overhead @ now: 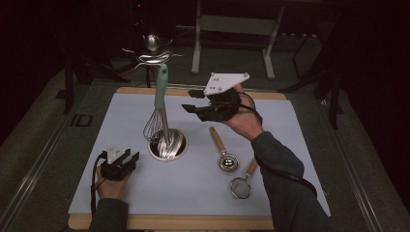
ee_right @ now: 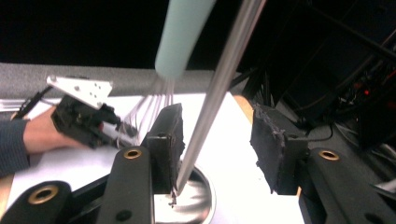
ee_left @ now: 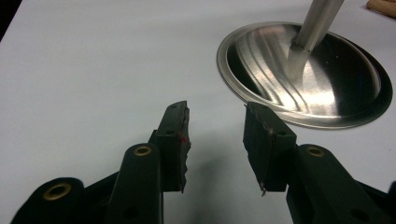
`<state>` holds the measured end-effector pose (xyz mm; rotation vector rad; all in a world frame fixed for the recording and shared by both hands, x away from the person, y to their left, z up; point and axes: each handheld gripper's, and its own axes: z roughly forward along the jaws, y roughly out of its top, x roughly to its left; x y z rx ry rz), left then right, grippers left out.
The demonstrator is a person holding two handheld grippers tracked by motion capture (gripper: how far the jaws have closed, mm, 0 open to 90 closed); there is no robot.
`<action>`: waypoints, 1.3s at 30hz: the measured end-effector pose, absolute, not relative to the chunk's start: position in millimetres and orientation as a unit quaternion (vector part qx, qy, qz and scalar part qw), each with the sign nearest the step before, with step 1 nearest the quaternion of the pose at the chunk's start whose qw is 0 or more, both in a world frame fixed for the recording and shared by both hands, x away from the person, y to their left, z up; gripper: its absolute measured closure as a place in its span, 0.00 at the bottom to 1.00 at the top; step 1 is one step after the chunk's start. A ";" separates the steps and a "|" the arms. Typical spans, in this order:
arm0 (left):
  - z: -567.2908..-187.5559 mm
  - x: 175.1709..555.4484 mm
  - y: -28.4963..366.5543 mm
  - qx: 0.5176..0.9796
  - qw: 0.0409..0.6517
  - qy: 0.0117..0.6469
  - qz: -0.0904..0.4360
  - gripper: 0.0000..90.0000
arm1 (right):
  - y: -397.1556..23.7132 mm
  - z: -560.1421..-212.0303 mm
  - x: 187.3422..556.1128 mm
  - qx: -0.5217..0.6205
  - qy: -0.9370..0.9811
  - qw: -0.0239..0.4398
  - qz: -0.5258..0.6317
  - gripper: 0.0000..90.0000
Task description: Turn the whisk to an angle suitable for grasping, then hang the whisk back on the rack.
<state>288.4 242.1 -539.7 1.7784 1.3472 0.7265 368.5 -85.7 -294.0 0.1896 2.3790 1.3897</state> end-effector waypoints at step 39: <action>-449.7 264.2 238.2 0.633 0.544 0.446 0.324 1.00 | -191.5 -431.9 360.5 0.240 0.897 0.156 0.338 0.58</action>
